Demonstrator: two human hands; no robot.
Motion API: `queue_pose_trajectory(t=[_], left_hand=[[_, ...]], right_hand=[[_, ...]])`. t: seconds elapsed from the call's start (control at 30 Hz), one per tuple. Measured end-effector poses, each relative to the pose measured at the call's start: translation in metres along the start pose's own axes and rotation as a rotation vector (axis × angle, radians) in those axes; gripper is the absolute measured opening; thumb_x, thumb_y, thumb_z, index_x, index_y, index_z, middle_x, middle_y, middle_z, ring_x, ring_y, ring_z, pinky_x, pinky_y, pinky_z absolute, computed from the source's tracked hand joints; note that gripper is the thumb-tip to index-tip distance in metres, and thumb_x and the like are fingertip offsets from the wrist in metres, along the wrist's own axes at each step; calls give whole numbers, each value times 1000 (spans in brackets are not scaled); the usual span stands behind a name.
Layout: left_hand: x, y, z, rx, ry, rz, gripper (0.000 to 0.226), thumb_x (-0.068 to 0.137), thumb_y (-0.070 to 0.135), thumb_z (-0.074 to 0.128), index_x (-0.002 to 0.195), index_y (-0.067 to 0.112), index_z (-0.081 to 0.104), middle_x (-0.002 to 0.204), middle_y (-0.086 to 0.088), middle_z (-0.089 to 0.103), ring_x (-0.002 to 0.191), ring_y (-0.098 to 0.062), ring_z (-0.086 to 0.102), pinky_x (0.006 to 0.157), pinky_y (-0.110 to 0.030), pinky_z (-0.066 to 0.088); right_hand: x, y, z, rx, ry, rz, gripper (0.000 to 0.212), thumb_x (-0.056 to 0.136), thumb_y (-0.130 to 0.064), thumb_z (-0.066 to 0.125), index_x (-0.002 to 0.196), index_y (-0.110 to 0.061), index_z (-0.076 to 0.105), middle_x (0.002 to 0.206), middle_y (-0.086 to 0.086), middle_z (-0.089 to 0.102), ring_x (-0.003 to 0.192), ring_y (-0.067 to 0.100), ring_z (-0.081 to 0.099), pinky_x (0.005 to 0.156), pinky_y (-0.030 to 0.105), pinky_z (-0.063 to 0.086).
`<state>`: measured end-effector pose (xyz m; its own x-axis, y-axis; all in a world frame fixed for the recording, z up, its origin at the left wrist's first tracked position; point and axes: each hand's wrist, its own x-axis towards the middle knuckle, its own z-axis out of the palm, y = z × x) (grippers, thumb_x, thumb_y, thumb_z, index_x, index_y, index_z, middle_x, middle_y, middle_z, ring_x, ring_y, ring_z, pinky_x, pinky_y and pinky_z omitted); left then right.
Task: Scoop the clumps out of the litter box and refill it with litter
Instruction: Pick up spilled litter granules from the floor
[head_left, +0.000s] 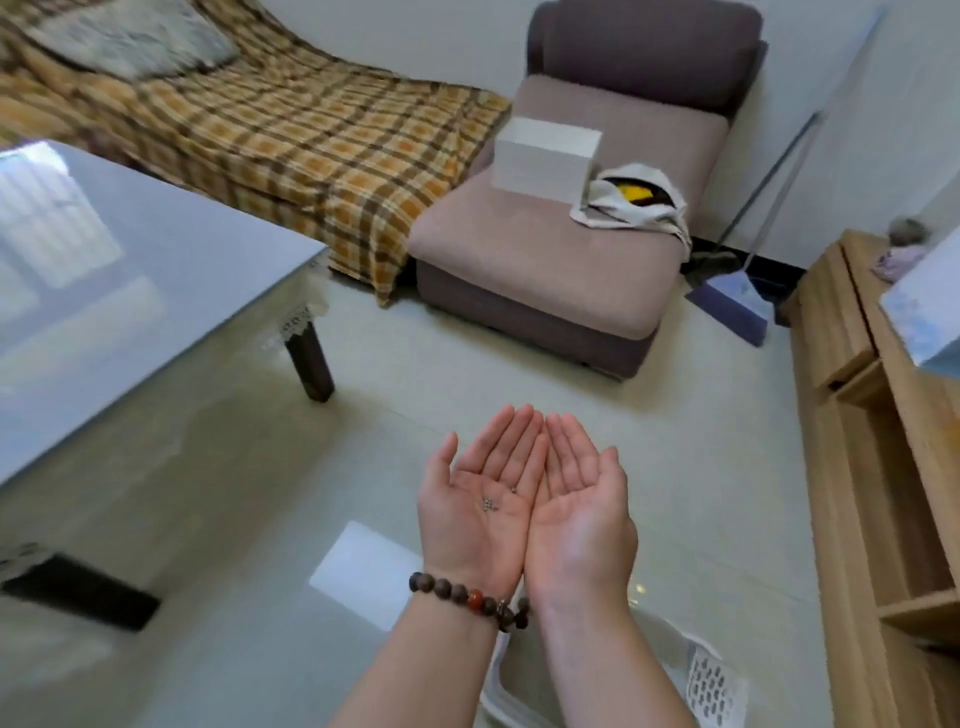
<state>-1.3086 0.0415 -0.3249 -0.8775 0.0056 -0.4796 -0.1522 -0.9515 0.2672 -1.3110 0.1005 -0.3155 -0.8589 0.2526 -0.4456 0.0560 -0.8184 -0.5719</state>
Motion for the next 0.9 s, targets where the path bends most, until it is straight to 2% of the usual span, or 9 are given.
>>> queue_pose_trajectory(t=[0.17,0.37,0.5,0.7,0.9], left_hand=[[-84,95,76,-40,62,113,53,96,37,38,120,-7,58,117,-24,65,111,-33,63,107,-41,39],[-186,209,106,-181,195,313,54,95,37,39,118,-8,58,115,-25,65,112,-36,61,108,-44,37],[-246,291,89,-281,281,468,55,95,38,39,118,-9,58,113,-26,66,113,-37,61,108,-45,36],[-313,421,32,-432,362,720,54,95,37,39,119,-8,57,117,-26,64,114,-35,59,104,-42,40],[-370,538,-29,-530,413,915,55,96,38,36,117,-7,59,115,-24,66,115,-32,59,109,-40,37]], right_hand=[[-89,-16,115,-57,-76,134,42,101,-28,33,112,1,62,113,13,68,109,19,63,98,32,44],[-199,11,219,-209,-188,365,41,101,-26,34,108,2,63,110,17,69,105,22,65,90,29,52],[-271,66,275,-322,-271,531,41,101,-26,36,108,3,63,106,17,69,106,24,63,96,34,46],[-367,184,336,-446,-406,692,37,100,-21,37,108,5,62,109,21,67,105,28,64,97,35,46],[-450,300,382,-541,-543,833,37,100,-21,36,106,3,63,105,19,70,102,26,66,91,33,49]])
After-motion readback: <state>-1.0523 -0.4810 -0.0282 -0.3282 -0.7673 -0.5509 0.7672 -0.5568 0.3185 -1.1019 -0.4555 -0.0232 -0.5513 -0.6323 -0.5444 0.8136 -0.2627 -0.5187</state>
